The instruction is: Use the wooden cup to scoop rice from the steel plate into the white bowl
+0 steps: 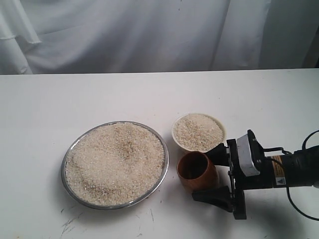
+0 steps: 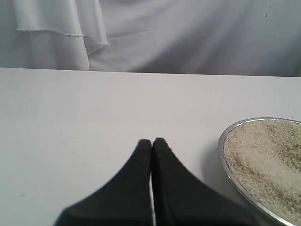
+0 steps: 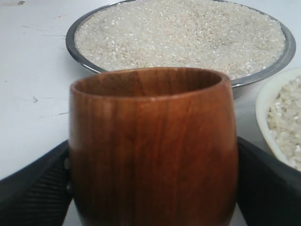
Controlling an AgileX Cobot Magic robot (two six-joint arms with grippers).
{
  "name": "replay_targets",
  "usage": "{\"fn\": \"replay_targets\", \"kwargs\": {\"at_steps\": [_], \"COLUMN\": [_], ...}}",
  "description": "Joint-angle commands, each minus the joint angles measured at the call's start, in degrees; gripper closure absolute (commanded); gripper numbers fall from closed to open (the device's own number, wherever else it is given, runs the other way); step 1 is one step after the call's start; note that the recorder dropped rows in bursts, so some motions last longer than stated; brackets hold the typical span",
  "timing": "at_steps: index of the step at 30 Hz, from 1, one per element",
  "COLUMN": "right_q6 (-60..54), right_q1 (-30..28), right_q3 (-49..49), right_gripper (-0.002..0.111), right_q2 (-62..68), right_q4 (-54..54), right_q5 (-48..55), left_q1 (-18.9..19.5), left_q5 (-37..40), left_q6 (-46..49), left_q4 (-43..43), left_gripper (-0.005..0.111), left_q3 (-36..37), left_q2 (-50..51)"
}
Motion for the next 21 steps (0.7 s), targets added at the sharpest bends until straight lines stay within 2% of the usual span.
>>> {"fn": "replay_targets", "kwargs": {"at_steps": [1, 21], "right_q6": [-0.8, -0.9], "right_q1": [-0.3, -0.3], "right_q3": [-0.2, -0.2], "right_gripper": [0.108, 0.108], "right_q2": [-0.1, -0.1], "right_q4": [-0.9, -1.6], "right_q5": [-1.1, -1.1], "left_q1": [-0.1, -0.1], "left_q5": [-0.4, -0.4], "left_q6": [-0.2, -0.2], "left_q4": [0.0, 0.0], "left_gripper": [0.107, 0.107], "left_q3": [0.3, 0.3], "left_q2": [-0.3, -0.3]}}
